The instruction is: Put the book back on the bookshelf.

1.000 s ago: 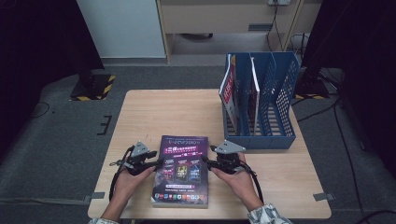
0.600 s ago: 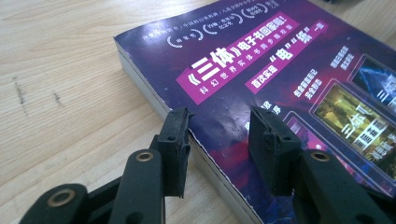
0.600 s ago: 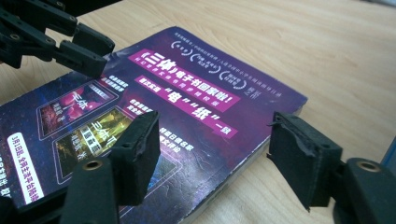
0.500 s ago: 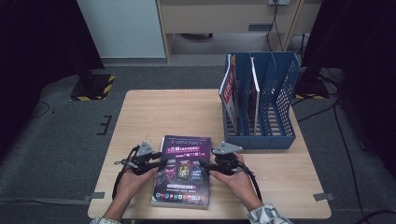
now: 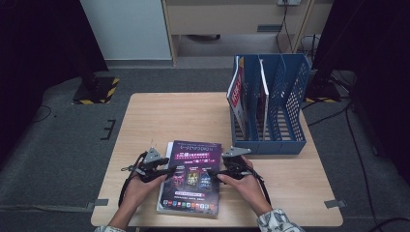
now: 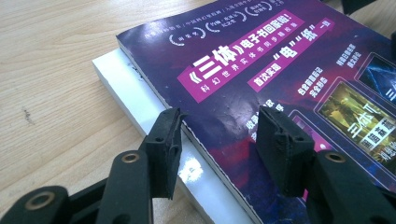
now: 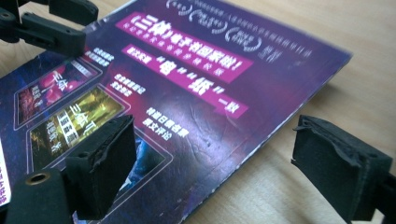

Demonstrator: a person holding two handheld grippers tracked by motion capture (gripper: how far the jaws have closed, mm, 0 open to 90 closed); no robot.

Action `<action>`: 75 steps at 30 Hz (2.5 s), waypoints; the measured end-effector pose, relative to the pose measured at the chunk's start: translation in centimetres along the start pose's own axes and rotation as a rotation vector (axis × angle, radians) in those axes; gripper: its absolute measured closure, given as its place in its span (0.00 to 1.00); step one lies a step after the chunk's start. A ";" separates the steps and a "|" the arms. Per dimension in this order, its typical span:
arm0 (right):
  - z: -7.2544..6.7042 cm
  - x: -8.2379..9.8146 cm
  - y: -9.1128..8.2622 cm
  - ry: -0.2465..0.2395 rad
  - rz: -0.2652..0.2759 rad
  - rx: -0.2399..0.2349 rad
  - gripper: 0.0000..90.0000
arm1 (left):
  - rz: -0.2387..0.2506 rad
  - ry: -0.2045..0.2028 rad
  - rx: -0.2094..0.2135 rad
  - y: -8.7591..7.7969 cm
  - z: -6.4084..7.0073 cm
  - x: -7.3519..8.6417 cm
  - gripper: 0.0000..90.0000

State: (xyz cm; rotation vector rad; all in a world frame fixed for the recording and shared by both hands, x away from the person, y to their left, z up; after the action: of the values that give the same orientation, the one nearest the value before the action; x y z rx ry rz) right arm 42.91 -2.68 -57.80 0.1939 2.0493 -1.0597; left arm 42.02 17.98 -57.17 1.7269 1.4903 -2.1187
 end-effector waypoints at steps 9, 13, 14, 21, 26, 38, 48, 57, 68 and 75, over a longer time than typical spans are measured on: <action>0.0 0.9 0.9 0.079 -0.060 -0.064 0.14 | 0.004 -0.004 0.011 0.0 0.3 0.1 0.56; -0.1 0.9 1.0 0.086 -0.046 -0.077 0.15 | 0.004 -0.005 0.012 0.0 0.2 0.1 0.56; -0.1 0.8 1.1 0.081 -0.041 -0.076 0.16 | 0.004 -0.007 0.013 0.0 0.2 0.1 0.56; -1.4 -0.9 -0.2 0.063 0.025 -0.100 0.27 | 0.002 -0.010 0.011 -0.1 0.2 0.2 0.55; -2.6 -3.3 -0.1 0.068 0.056 -0.125 0.28 | 0.004 -0.014 0.012 -0.1 0.2 0.3 0.55; -3.5 -5.7 3.5 0.070 0.002 -0.045 0.49 | 0.014 -0.015 0.018 -0.1 0.2 0.3 0.54; -3.4 -7.7 3.4 0.005 0.029 0.021 0.85 | 0.022 -0.031 0.050 0.0 0.3 0.2 0.49; -5.2 -10.9 1.3 -0.171 0.111 0.027 0.89 | 0.051 -0.076 0.058 -0.1 0.1 -0.2 0.35; -8.2 -13.9 -1.5 -0.273 0.237 -0.023 0.92 | 0.123 -0.078 0.124 -0.1 1.1 -1.5 0.29; -9.6 -15.4 -2.8 -0.294 0.313 -0.076 0.93 | 0.120 -0.084 0.169 0.3 1.6 -1.5 0.31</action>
State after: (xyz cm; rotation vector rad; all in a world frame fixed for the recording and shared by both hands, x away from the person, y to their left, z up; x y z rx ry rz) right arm 46.24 5.90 -41.87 0.2913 1.7231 -0.7662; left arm 41.55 16.00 -56.35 1.7054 1.1864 -2.2810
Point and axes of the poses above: each handheld gripper's, and its own axes: y roughly forward along the jaws, x roughly out of its underside, z roughly to its right, the point moved 9 cm from there along y, roughly forward along the jaws, and after that the axes turned 10 degrees about y, right-handed, at the moved point
